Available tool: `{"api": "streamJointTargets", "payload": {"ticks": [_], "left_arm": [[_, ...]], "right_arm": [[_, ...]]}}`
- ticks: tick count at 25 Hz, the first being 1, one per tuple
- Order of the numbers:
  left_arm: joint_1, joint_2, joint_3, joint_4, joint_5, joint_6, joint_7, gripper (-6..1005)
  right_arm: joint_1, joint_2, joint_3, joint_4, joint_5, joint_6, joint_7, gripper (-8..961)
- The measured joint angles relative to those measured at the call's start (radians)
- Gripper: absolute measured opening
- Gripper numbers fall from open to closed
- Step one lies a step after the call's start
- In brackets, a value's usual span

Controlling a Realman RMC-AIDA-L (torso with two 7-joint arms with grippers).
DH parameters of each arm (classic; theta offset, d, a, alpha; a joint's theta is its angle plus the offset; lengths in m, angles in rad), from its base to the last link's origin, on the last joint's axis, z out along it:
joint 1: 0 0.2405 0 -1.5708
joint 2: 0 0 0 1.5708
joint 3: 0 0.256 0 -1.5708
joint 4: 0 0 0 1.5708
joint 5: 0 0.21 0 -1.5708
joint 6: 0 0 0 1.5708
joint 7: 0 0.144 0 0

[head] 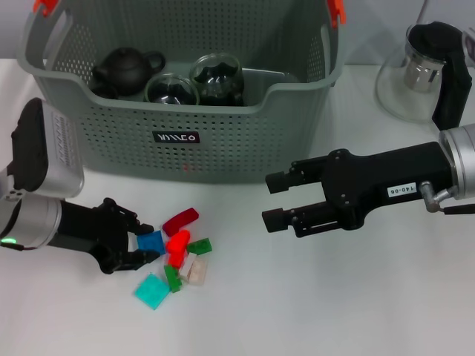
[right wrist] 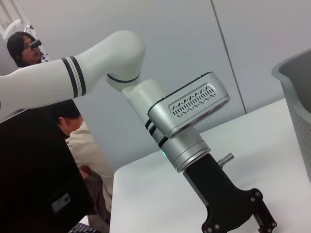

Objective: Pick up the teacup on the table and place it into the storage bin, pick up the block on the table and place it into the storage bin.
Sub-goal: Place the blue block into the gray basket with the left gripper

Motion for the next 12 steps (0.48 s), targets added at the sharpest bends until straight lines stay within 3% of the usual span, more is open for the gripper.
{"api": "streamJointTargets", "payload": {"ticks": [4,8,9,12], "left_arm": [[-0.004,0.004,-0.019,0.039,-0.001,0.036,-0.033,402],[-0.009,0.013,-0.097,0.098,-0.015,0.145,-0.054,403],[-0.016,0.029,-0.17,0.124,-0.046,0.245,-0.061,403],[-0.023,0.048,-0.248,0.13,-0.085,0.337,-0.062,403]], "right_arm": [[-0.001,-0.001,0.002,0.0,0.0,-0.003,0.0,748],[-0.002,-0.002,0.002,0.0,0.0,-0.015,-0.001,747],[-0.003,-0.003,0.002,0.0,0.0,-0.021,-0.001,747],[-0.004,-0.009,0.001,0.0,-0.005,-0.038,-0.006,747]]}}
